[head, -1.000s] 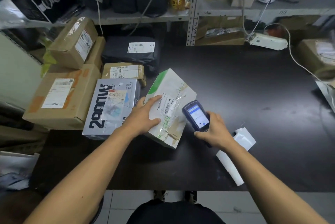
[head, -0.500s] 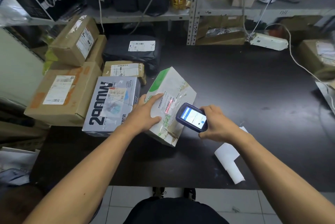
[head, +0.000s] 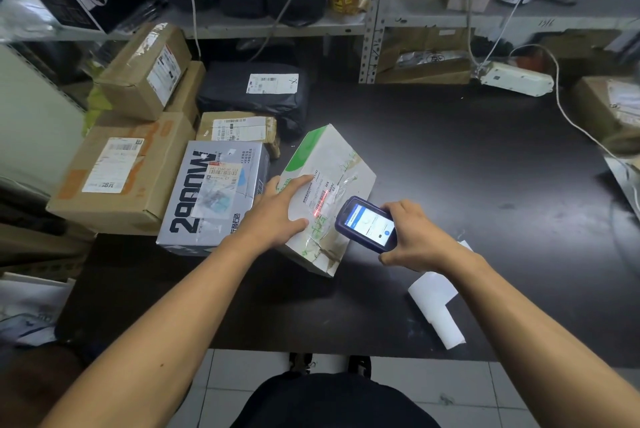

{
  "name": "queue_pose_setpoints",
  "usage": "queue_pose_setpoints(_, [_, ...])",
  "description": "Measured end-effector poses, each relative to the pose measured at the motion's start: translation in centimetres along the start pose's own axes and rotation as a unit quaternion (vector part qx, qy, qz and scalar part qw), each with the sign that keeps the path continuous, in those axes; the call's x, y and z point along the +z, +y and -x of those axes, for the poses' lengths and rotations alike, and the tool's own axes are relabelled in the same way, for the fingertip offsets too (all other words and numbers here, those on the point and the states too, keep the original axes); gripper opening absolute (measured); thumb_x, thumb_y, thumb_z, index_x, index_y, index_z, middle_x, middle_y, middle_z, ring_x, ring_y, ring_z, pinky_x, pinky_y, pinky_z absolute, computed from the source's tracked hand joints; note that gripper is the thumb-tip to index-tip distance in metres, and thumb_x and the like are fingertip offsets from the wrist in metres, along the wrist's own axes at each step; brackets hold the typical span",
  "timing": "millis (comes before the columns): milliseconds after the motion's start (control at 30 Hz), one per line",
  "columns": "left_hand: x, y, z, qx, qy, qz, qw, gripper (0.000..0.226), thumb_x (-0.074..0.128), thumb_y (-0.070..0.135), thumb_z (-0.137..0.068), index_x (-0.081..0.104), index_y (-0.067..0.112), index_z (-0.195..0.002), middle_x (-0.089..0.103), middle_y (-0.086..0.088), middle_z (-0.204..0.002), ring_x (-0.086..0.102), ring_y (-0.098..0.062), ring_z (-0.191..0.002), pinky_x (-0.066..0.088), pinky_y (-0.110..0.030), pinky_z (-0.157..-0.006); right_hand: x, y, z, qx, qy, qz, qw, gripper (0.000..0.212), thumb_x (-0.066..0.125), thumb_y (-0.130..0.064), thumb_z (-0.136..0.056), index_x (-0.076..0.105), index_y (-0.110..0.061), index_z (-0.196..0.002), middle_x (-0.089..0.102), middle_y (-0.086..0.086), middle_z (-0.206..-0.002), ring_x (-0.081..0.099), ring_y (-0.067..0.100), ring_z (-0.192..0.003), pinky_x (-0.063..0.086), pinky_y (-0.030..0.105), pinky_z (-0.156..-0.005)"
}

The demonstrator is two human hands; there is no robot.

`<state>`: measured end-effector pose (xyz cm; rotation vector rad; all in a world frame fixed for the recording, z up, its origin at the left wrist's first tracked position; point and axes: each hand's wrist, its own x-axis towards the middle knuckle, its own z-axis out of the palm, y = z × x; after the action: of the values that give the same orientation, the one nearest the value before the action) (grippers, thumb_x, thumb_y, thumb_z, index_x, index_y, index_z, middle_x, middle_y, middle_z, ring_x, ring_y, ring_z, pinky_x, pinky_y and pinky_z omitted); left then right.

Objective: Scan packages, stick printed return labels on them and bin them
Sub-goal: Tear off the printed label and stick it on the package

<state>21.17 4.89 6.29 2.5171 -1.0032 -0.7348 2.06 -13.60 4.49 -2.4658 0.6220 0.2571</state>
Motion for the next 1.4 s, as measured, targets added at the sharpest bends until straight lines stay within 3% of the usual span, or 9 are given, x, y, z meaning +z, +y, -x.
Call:
queue_pose_setpoints(600, [0.5,-0.5,-0.3,0.005,0.005,0.012,1.000,0.080,0.069,0.027,-0.089,0.022,0.053,-0.148,0.017,-0.005,-0.159,0.034,-0.030,-0.139,0.040,-0.045,-0.106,0.3,0.6,-0.4,0.022,-0.002,0.006,1.000,0.079,0.083,-0.038,-0.070,0.036,-0.025,-0.132,0.043,-0.004,-0.123,0.037,0.006,-0.106,0.041,0.025,-0.087])
queue_pose_setpoints(700, [1.4,-1.5,-0.1,0.000,0.008,0.085,0.996,0.080,0.072,0.027,-0.087,0.025,0.051,-0.148,0.024,-0.003,-0.154,0.043,-0.027,-0.133,0.040,-0.037,-0.105,1.8,1.1,-0.7,0.097,0.061,-0.050,0.992,0.080,0.081,-0.034,-0.069,0.040,-0.014,-0.135,0.043,0.005,-0.125,0.039,0.016,-0.111,0.040,0.028,-0.089])
queue_pose_setpoints(800, [2.8,-2.5,0.3,-0.017,0.020,0.156,0.987,0.082,0.074,0.027,-0.085,0.027,0.050,-0.148,0.027,-0.003,-0.154,0.041,-0.023,-0.136,0.032,-0.031,-0.109,3.8,1.5,-1.0,0.229,0.154,-0.142,0.951,0.075,0.078,-0.030,-0.071,0.043,-0.007,-0.133,0.045,0.011,-0.127,0.043,0.027,-0.118,0.042,0.036,-0.093])
queue_pose_setpoints(933, [5.1,-2.5,1.1,-0.032,0.044,0.201,0.978,0.082,0.074,0.030,-0.086,0.026,0.046,-0.150,0.031,-0.002,-0.153,0.037,-0.021,-0.138,0.029,-0.028,-0.106,5.7,2.3,-1.5,0.342,0.165,-0.174,0.909,0.073,0.076,-0.030,-0.075,0.042,0.000,-0.131,0.046,0.019,-0.131,0.043,0.037,-0.121,0.039,0.042,-0.099])
queue_pose_setpoints(1200, [8.2,-4.0,1.7,-0.048,0.061,0.292,0.953,0.082,0.076,0.028,-0.086,0.027,0.039,-0.150,0.033,0.005,-0.155,0.032,-0.013,-0.141,0.025,-0.023,-0.106,7.6,1.4,-2.1,0.362,0.162,-0.185,0.899,0.077,0.077,-0.029,-0.079,0.036,0.002,-0.136,0.041,0.020,-0.137,0.036,0.038,-0.128,0.034,0.040,-0.102])
queue_pose_setpoints(1400, [8.9,-4.9,1.7,-0.047,0.051,0.331,0.941,0.081,0.076,0.025,-0.087,0.027,0.040,-0.149,0.036,0.014,-0.145,0.033,-0.008,-0.136,0.026,-0.024,-0.108,8.4,1.4,-1.9,0.368,0.141,-0.146,0.907,0.080,0.078,-0.034,-0.078,0.034,-0.001,-0.135,0.039,0.019,-0.138,0.036,0.038,-0.127,0.037,0.045,-0.101])
